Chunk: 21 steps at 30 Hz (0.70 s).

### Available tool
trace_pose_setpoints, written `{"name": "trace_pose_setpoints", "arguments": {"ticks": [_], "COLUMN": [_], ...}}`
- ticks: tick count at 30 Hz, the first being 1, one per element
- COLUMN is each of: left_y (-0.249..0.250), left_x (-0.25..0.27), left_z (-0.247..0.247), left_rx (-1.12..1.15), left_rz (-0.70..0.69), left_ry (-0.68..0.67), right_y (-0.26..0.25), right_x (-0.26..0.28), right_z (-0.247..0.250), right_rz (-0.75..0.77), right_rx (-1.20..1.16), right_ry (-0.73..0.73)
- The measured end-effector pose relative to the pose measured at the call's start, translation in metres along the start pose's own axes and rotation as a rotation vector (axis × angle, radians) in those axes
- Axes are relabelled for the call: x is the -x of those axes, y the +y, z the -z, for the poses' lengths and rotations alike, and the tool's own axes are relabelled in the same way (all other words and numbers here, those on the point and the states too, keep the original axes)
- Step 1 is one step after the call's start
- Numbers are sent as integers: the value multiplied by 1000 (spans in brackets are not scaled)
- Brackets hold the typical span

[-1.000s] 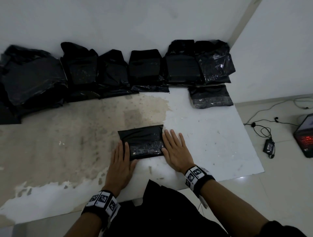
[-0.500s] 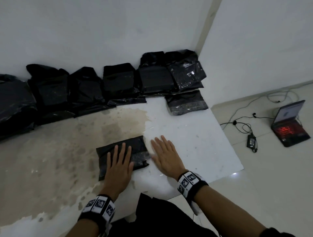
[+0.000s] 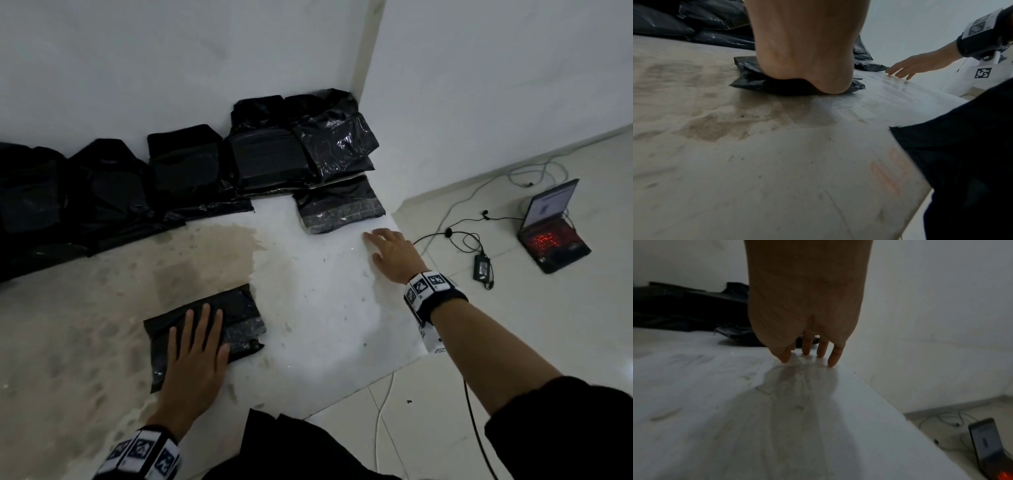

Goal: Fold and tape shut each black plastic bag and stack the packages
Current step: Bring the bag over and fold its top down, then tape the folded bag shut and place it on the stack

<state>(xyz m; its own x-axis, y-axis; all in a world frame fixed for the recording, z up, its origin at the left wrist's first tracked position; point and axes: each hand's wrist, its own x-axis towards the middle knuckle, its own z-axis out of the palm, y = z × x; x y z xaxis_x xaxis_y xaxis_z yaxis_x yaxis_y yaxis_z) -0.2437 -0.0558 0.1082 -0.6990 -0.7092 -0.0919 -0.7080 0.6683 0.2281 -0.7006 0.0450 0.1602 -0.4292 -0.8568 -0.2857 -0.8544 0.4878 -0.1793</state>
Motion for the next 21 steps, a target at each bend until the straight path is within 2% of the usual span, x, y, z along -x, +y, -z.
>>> {"name": "trace_pose_setpoints", "arguments": {"ticks": [12,16,21], "left_y": [-1,-1,1], "left_x": [-2,-2,-1], "left_z": [3,4,3], "left_rx": [10,6,11], "left_rz": [21,6,16], "left_ry": [-31,-32,-22], "right_y": [-4,-5,3], "right_x": [-19,-30,-23], "right_z": [7,12,21], "right_rz": [34,37,49], "right_rx": [89,144,103], "right_ry": [70,60,15]}}
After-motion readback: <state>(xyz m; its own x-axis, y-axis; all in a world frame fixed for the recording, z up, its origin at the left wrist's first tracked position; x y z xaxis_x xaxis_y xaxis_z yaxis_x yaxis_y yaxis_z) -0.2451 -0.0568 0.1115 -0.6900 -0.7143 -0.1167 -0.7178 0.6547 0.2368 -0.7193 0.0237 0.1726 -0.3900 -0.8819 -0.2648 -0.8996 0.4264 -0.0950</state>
